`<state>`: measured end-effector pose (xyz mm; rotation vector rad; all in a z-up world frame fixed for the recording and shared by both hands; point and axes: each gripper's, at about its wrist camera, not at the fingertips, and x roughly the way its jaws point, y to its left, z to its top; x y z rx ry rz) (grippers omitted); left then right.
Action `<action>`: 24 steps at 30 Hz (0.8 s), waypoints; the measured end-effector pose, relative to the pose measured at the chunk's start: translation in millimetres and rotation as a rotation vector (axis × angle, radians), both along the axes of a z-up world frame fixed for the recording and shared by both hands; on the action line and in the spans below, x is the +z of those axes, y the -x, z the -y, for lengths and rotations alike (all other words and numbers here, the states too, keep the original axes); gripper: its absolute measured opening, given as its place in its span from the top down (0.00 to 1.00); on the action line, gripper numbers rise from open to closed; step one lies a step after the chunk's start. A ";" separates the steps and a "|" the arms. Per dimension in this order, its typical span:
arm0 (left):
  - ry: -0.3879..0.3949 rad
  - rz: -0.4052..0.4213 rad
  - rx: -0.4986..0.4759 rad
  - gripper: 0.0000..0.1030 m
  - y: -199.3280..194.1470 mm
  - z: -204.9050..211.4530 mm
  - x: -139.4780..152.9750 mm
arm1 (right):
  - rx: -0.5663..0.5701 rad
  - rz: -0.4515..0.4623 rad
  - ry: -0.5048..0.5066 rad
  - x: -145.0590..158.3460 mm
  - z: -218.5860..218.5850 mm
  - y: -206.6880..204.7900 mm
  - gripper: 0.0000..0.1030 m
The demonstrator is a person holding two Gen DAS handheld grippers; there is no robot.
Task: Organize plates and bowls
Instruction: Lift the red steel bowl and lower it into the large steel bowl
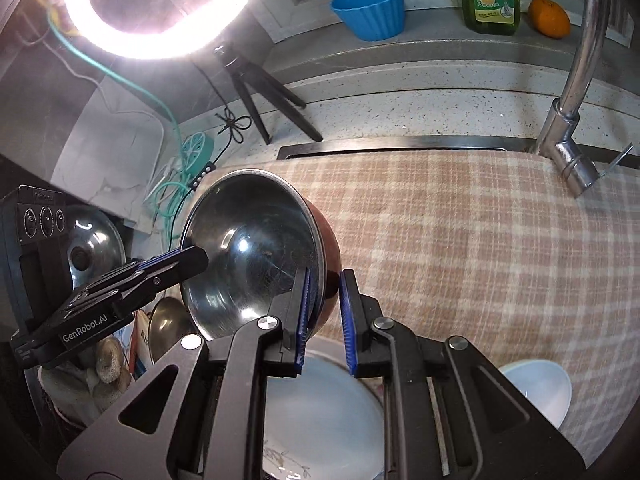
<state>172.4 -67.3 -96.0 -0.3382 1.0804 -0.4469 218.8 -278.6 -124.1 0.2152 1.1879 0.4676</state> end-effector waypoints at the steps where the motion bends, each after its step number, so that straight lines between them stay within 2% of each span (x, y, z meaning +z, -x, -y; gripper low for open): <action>1: -0.004 0.005 0.000 0.90 5.5 -1.8 2.1 | 0.004 0.003 -0.001 2.4 -2.1 5.6 0.85; 12: 0.007 0.018 0.036 0.90 55.3 -38.1 11.9 | 0.082 0.011 -0.018 15.9 -33.1 49.5 0.85; 24: 0.009 -0.009 0.132 0.90 96.7 -93.7 2.3 | 0.205 -0.020 -0.020 3.0 -92.1 76.7 0.85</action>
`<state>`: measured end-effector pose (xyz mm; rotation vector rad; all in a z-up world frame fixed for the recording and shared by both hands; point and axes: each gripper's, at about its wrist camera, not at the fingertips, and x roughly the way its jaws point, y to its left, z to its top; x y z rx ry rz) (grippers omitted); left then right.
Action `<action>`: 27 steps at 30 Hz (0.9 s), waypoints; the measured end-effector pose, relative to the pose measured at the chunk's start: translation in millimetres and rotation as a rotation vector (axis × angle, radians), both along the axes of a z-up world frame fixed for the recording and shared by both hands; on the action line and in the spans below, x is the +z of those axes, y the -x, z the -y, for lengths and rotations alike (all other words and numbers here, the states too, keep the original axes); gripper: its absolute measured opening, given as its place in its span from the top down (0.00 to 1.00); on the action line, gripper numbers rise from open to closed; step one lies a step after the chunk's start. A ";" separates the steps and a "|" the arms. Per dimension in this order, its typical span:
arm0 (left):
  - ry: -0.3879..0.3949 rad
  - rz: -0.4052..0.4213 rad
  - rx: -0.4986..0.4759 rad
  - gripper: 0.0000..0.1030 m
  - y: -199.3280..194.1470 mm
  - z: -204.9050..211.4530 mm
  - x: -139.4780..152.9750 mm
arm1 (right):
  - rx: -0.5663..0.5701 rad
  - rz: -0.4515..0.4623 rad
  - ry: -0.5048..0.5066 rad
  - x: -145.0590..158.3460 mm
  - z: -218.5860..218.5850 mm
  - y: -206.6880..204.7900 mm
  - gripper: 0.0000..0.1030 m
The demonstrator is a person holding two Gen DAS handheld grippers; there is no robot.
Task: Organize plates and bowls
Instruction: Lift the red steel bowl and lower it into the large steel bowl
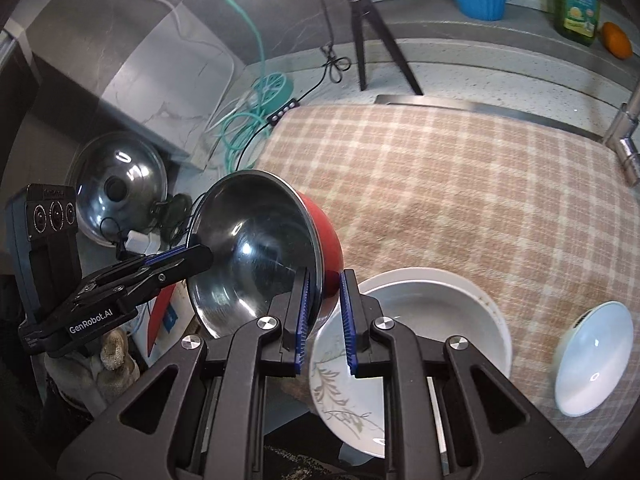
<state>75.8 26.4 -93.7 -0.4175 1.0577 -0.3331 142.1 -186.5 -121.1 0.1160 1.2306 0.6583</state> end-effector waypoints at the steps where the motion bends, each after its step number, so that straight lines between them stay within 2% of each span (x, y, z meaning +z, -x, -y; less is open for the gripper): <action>1: -0.001 -0.005 0.010 0.90 3.2 -4.8 -2.2 | 0.010 -0.005 0.001 -2.6 -5.4 1.7 0.85; 15: -0.026 -0.067 0.133 0.90 33.4 -55.9 -29.6 | 0.134 -0.051 0.052 -38.4 -72.1 20.2 0.85; 27: -0.078 -0.127 0.140 0.90 33.7 -62.7 -61.3 | 0.153 -0.082 0.125 -70.2 -97.6 17.6 0.85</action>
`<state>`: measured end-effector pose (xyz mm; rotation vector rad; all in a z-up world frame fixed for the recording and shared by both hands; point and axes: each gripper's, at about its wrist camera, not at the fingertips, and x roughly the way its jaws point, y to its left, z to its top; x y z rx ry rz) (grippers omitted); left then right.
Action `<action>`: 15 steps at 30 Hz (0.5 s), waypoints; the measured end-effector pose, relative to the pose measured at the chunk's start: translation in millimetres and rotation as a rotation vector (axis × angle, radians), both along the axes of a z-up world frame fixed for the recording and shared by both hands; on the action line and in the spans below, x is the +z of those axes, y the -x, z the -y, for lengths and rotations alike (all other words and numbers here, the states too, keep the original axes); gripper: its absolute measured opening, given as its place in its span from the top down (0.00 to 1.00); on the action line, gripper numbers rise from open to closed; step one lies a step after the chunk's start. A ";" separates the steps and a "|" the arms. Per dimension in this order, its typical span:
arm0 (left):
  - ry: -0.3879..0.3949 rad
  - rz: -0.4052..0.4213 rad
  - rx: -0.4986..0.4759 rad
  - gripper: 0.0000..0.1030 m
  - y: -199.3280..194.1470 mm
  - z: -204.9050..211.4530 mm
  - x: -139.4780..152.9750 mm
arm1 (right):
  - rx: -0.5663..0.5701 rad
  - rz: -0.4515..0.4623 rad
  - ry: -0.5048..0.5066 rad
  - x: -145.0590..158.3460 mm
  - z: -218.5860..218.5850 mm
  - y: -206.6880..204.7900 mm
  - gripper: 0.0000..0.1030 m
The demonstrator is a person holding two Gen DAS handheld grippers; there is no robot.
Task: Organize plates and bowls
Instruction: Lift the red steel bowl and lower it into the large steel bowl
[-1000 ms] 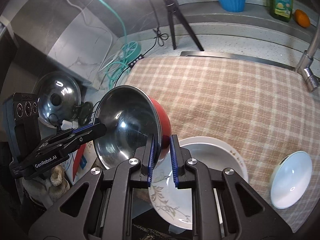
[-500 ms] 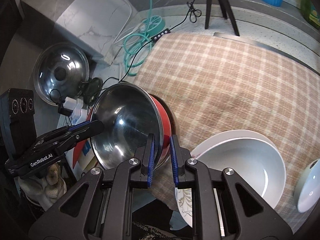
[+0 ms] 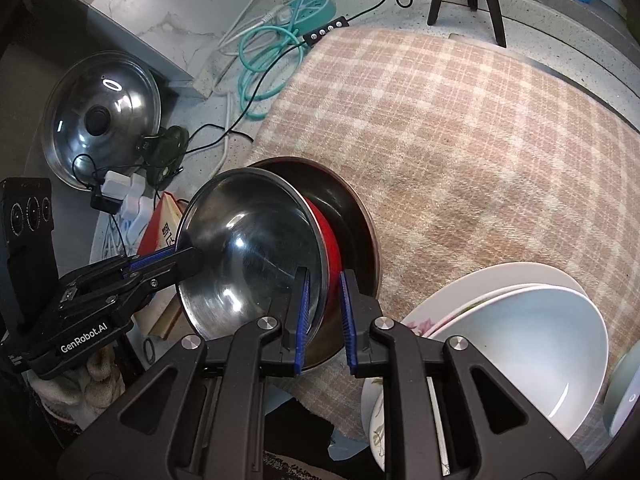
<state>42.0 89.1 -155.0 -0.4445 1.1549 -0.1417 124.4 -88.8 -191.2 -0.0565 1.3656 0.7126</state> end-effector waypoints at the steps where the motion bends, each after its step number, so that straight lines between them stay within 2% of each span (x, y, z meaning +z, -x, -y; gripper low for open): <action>1: -0.010 -0.001 -0.006 0.90 0.4 1.1 -0.7 | 0.001 -0.001 0.004 -1.8 -0.4 0.1 0.85; 15: -0.055 -0.030 -0.016 0.90 -7.4 5.7 -10.1 | 0.015 0.003 0.061 -10.1 -8.9 -4.8 0.84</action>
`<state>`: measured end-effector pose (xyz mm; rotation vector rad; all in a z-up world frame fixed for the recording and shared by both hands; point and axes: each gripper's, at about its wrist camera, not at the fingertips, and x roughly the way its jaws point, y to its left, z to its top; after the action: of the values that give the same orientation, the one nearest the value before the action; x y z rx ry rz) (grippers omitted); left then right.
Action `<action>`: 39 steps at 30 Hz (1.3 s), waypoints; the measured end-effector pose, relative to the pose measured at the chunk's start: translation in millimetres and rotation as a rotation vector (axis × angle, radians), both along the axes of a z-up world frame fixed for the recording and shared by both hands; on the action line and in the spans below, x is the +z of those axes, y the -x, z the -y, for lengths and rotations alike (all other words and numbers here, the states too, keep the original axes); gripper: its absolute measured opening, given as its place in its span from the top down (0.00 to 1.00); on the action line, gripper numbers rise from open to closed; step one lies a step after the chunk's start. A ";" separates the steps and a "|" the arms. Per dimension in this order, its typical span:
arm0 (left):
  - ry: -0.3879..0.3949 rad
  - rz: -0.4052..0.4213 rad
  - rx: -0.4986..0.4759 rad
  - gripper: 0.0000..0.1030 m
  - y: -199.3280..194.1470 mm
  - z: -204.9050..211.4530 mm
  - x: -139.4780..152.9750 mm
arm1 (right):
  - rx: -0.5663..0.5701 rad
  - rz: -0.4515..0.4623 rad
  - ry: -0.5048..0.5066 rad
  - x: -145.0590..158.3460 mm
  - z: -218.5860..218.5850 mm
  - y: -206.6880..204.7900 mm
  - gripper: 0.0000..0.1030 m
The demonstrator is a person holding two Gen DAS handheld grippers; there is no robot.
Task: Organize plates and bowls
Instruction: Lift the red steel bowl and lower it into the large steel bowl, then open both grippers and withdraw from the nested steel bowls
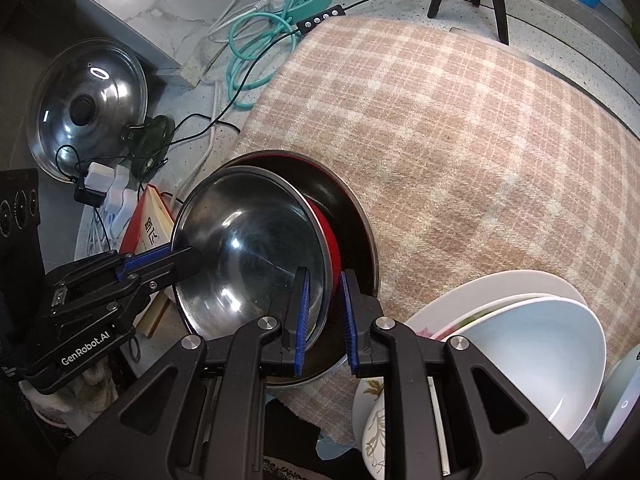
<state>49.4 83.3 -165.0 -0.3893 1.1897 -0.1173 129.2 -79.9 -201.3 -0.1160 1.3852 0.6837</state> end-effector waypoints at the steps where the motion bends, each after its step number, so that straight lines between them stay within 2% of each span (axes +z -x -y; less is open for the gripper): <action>1: -0.007 0.001 -0.003 0.90 0.0 0.8 0.3 | -0.001 0.000 0.001 0.0 -0.2 0.2 0.84; 7: -0.016 -0.006 -0.011 0.90 -0.4 2.4 0.1 | 0.017 0.010 0.023 0.3 -4.1 1.6 0.82; 9: -0.015 -0.007 -0.013 0.90 -0.4 2.8 -0.3 | 0.020 0.007 0.018 0.2 -4.3 2.0 0.79; 11: -0.013 -0.007 -0.016 0.90 -1.3 3.2 -0.1 | 0.019 0.004 0.003 1.0 -4.7 2.1 0.62; 13: -0.029 0.003 -0.017 0.89 -1.5 4.5 2.2 | 0.023 0.020 -0.004 5.6 -6.6 2.7 0.53; 17: -0.016 0.023 -0.005 0.87 -1.6 1.6 7.8 | 0.028 0.033 -0.018 12.9 -6.9 4.4 0.48; 25: -0.024 0.071 -0.013 0.86 1.6 4.1 27.5 | 0.011 0.052 -0.065 29.4 5.8 6.2 0.48; 26: -0.025 0.081 -0.014 0.84 2.2 4.7 30.8 | 0.003 0.057 -0.075 32.8 9.5 6.3 0.48; 27: -0.028 0.089 -0.014 0.76 2.3 5.1 33.6 | -0.003 0.066 -0.084 37.0 13.9 6.7 0.46; 28: -0.033 0.104 -0.013 0.69 3.2 6.1 37.8 | -0.008 0.076 -0.088 40.4 17.5 7.2 0.40; 29: -0.036 0.115 -0.014 0.67 3.5 6.7 40.7 | -0.015 0.090 -0.094 44.8 22.0 7.8 0.33; 33: -0.060 0.153 -0.021 0.49 3.6 13.9 52.9 | -0.054 0.151 -0.116 64.3 47.1 10.1 0.31; 39: -0.069 0.206 -0.049 0.49 2.4 33.4 67.5 | -0.128 0.237 -0.128 87.2 94.5 11.6 0.31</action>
<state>47.0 49.9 -97.6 -0.2801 0.9969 -0.1545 117.6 -174.4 -114.1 -0.0058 1.1094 0.6279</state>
